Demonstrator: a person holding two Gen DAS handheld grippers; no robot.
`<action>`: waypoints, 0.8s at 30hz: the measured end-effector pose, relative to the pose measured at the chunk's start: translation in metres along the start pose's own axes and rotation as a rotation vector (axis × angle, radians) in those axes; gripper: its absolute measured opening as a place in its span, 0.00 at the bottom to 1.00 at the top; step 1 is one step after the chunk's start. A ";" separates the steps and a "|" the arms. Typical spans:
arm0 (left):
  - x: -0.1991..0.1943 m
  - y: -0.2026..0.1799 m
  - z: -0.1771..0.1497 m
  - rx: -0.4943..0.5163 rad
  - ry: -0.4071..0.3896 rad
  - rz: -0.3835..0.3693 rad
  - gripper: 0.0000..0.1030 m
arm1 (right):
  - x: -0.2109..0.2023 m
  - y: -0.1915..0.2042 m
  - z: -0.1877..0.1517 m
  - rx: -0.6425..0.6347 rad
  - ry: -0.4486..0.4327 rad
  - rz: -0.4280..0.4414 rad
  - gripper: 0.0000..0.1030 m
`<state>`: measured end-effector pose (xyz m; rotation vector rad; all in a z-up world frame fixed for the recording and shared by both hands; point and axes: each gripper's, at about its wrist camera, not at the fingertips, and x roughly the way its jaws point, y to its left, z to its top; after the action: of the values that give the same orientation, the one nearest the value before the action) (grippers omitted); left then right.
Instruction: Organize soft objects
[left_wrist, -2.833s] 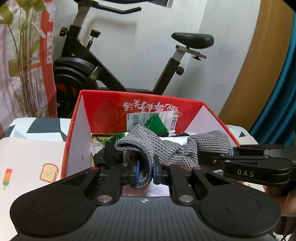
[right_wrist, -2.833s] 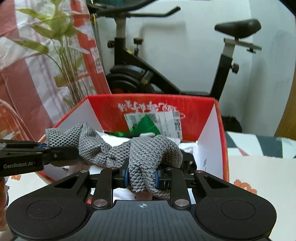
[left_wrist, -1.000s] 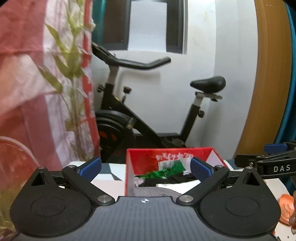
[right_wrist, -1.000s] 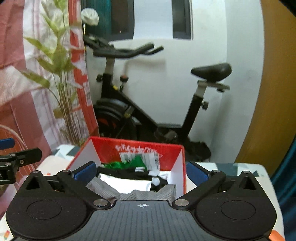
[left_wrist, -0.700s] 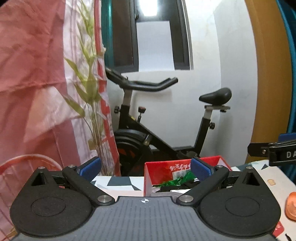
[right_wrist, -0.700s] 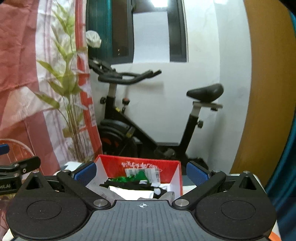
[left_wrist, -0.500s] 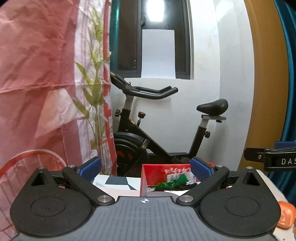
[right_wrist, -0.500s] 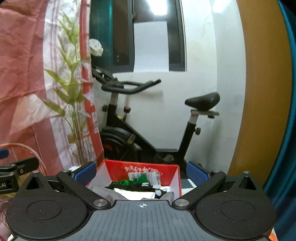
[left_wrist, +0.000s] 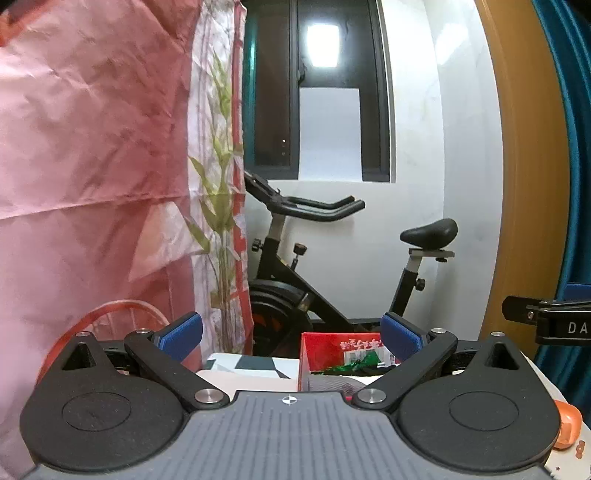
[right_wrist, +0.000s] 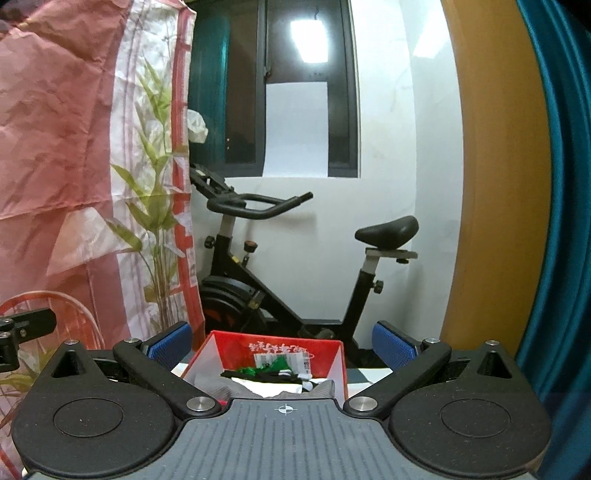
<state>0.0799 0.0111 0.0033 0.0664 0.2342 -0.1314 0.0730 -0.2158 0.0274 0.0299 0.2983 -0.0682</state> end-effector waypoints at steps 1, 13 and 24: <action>-0.005 0.000 -0.001 0.000 -0.006 0.004 1.00 | -0.004 0.001 -0.002 0.002 -0.002 0.002 1.00; -0.050 0.005 -0.015 -0.007 -0.026 0.025 1.00 | -0.051 0.013 -0.016 -0.006 -0.040 0.002 1.00; -0.052 0.000 -0.020 -0.006 -0.002 0.024 1.00 | -0.063 0.011 -0.019 -0.010 -0.051 0.001 1.00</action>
<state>0.0248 0.0191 -0.0036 0.0632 0.2316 -0.1066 0.0084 -0.2005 0.0281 0.0178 0.2472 -0.0666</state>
